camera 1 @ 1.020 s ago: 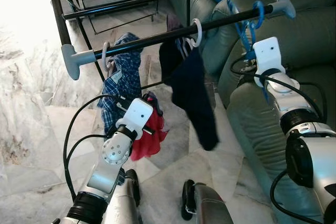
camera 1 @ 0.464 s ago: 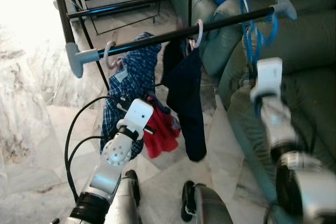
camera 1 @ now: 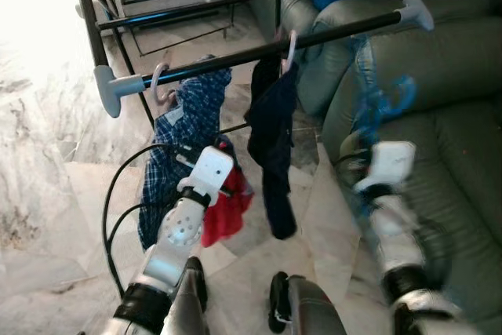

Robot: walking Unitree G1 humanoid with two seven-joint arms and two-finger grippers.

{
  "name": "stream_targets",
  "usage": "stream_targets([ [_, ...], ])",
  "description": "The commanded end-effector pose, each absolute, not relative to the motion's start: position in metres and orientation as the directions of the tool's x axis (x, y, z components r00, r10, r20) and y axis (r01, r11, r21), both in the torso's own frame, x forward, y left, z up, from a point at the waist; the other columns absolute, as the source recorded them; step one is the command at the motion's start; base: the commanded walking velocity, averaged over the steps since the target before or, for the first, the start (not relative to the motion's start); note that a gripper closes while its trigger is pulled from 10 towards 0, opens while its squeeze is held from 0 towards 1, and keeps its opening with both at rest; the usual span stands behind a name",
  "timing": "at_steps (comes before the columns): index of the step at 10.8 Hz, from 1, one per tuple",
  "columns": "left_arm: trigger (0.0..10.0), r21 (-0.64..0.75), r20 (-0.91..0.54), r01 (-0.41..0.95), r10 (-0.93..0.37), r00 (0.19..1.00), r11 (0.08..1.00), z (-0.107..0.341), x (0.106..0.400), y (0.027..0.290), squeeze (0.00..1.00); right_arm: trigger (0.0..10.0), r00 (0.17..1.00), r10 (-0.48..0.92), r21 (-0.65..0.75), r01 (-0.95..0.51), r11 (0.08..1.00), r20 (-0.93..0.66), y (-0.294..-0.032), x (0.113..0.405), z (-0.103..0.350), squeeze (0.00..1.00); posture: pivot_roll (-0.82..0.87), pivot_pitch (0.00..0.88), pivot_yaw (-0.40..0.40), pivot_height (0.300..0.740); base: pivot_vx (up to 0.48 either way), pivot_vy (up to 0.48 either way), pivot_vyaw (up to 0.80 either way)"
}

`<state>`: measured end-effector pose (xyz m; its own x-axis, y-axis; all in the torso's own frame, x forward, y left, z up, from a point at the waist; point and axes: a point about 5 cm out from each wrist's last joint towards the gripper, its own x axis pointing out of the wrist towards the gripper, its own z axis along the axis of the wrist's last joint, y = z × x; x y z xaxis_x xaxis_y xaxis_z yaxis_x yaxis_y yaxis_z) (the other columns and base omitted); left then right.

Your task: Hang hanger

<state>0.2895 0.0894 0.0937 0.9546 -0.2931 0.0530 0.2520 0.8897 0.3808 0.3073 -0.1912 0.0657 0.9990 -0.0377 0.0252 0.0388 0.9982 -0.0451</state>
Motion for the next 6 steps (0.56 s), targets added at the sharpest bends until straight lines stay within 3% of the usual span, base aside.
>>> stream_targets([
  [1,10.0,0.389,0.059,0.253,-0.298,0.953,0.886,0.0927,0.2886,0.0878,0.0,10.0,0.999,-0.036,-0.046,0.037,0.998,0.028,-0.1923,0.3051,0.0667,0.0,0.02,0.175,-0.06,0.74,-0.274,0.0,0.0],
  [6,10.0,0.398,0.056,0.24,-0.284,0.957,0.886,0.0888,0.2863,0.0905,0.0,10.0,0.999,-0.04,-0.044,0.041,0.998,0.023,-0.1925,0.3077,0.076,0.0,0.03,0.186,-0.075,0.74,-0.334,0.0,0.0],
])
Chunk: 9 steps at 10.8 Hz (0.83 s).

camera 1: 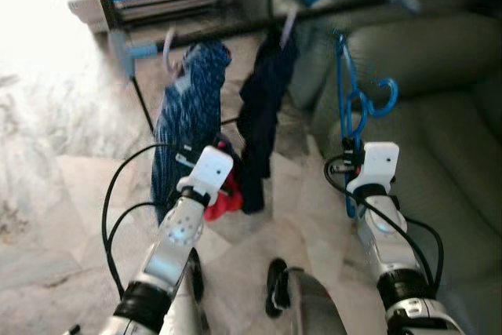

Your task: Hang hanger

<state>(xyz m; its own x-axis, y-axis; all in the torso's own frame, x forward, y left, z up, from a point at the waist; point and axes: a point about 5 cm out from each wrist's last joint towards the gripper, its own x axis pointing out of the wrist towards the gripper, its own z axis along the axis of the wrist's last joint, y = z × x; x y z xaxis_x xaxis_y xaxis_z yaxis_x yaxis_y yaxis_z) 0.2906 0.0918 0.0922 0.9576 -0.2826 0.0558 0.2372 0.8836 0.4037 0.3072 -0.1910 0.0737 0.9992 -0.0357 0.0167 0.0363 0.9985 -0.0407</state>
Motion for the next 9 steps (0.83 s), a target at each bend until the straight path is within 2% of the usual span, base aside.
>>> stream_targets([
  [1,10.0,0.4,0.056,0.244,-0.289,0.956,0.884,0.0888,0.2864,0.0894,0.0,10.0,0.998,-0.051,-0.051,0.052,0.997,0.028,-0.1944,0.3087,0.0784,0.0,0.02,0.188,-0.074,0.74,-0.341,0.0,0.0],
  [3,10.0,0.408,0.057,0.255,-0.303,0.951,0.877,0.0894,0.2871,0.0887,0.0,10.0,0.997,-0.072,-0.038,0.073,0.997,0.024,-0.1965,0.3082,0.0787,0.0,0.03,0.188,-0.073,0.74,-0.315,0.0,0.0],
  [6,10.0,0.407,0.069,0.276,-0.33,0.941,0.871,0.0905,0.2859,0.0866,0.0,10.0,0.996,-0.086,-0.039,0.086,0.996,0.003,-0.1964,0.3089,0.0784,0.0,0.03,0.181,-0.072,0.74,0.0,0.0,0.0],
  [9,10.0,0.403,0.08,0.318,-0.379,0.922,0.858,0.0935,0.2852,0.0817,0.0,10.0,0.995,-0.097,-0.033,0.097,0.995,-0.011,-0.1975,0.31,0.0782,0.0,0.03,0.175,-0.066,0.74,0.0,0.0,-0.8],
])
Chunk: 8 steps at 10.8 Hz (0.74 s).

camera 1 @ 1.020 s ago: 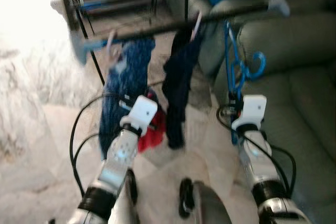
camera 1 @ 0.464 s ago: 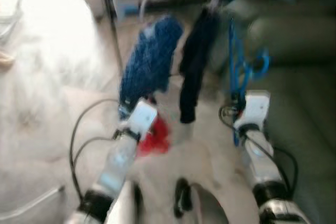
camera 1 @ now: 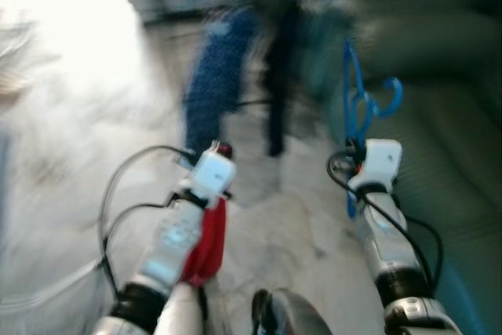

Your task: Hang hanger

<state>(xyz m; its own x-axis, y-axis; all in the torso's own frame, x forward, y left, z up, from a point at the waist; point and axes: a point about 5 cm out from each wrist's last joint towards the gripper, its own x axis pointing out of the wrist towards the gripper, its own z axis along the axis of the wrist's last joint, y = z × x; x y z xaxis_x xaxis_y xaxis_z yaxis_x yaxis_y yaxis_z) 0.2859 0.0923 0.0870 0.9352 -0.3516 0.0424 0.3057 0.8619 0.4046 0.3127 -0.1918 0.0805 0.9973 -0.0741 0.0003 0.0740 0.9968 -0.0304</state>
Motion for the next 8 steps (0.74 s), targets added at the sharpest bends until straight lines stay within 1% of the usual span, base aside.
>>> stream_targets([
  [1,10.0,0.378,0.067,0.38,-0.434,0.898,0.844,0.0943,0.2825,0.0783,0.0,10.0,0.995,-0.1,-0.033,0.1,0.994,-0.013,-0.1969,0.3095,0.0776,0.0,0.03,0.177,-0.063,0.74,0.0,0.0,-0.8],
  [2,10.0,0.384,0.072,0.399,-0.458,0.886,0.833,0.0957,0.2807,0.0761,0.0,10.0,0.995,-0.101,-0.035,0.1,0.994,-0.019,-0.1957,0.3087,0.0768,0.0,0.03,0.18,-0.059,0.74,0.0,0.0,-0.8],
  [5,10.0,0.373,0.069,0.418,-0.474,0.878,0.828,0.0949,0.2778,0.0718,0.0,10.0,0.994,-0.109,-0.036,0.108,0.993,-0.023,-0.1962,0.3071,0.0752,0.0,0.03,0.186,-0.057,0.74,0.0,0.0,-0.8],
  [8,10.0,0.379,0.056,0.446,-0.502,0.863,0.81,0.094,0.2751,0.0695,0.0,10.0,0.994,-0.106,-0.034,0.105,0.994,-0.022,-0.195,0.3062,0.0754,0.0,0.02,0.194,-0.057,0.74,-0.309,0.0,0.0],
])
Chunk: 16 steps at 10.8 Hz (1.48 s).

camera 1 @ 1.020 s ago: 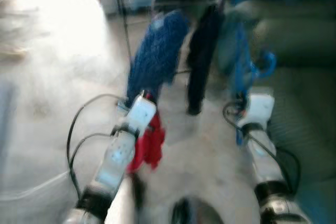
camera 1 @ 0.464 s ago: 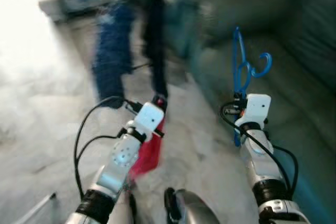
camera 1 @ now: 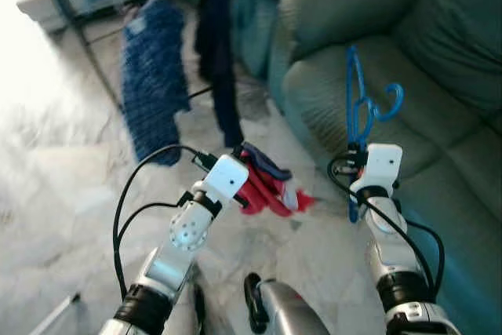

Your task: Hang hanger

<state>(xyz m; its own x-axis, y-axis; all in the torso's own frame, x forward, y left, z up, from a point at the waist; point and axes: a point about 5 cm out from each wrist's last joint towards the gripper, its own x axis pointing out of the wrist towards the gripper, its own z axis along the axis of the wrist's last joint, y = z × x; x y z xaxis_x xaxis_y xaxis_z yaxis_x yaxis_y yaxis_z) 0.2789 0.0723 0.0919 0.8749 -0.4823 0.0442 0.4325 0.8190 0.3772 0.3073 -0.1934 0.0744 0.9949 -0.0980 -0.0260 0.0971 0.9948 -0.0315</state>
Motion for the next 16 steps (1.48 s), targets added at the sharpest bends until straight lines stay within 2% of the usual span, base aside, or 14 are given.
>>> stream_targets([
  [1,10.0,0.38,0.056,0.448,-0.503,0.862,0.809,0.0941,0.2749,0.0693,0.0,10.0,0.994,-0.104,-0.033,0.104,0.994,-0.023,-0.1946,0.3061,0.0753,0.0,0.02,0.196,-0.057,0.74,-0.311,0.0,0.0],
  [3,10.0,0.384,0.055,0.451,-0.508,0.86,0.806,0.0944,0.2749,0.0689,0.0,10.0,0.995,-0.098,-0.036,0.097,0.995,-0.028,-0.1942,0.3064,0.075,0.0,0.02,0.197,-0.058,0.74,-0.279,0.0,0.0],
  [7,10.0,0.389,0.057,0.457,-0.516,0.855,0.8,0.0944,0.2741,0.0674,0.0,10.0,0.994,-0.099,-0.039,0.098,0.994,-0.036,-0.1928,0.3055,0.0733,0.0,0.02,0.198,-0.055,0.74,0.0,0.0,0.0],
  [10,10.0,0.344,0.045,0.54,-0.588,0.808,0.768,0.0968,0.2713,0.0643,0.0,10.0,0.994,-0.1,-0.04,0.098,0.994,-0.044,-0.192,0.3064,0.0724,0.0,0.02,0.197,-0.053,0.74,0.0,0.0,-0.15],
  [13,10.0,0.338,0.039,0.554,-0.6,0.799,0.761,0.0957,0.2702,0.0632,0.0,10.0,0.994,-0.098,-0.041,0.097,0.994,-0.048,-0.1919,0.3064,0.0719,0.0,0.02,0.197,-0.055,0.74,0.0,-0.301,-0.59],
  [16,10.0,0.33,0.034,0.564,-0.606,0.794,0.757,0.0955,0.2703,0.0626,0.0,10.0,0.994,-0.092,-0.044,0.089,0.995,-0.054,-0.1921,0.3063,0.0713,0.0,0.01,0.196,-0.058,0.74,0.0,-0.312,0.0],
])
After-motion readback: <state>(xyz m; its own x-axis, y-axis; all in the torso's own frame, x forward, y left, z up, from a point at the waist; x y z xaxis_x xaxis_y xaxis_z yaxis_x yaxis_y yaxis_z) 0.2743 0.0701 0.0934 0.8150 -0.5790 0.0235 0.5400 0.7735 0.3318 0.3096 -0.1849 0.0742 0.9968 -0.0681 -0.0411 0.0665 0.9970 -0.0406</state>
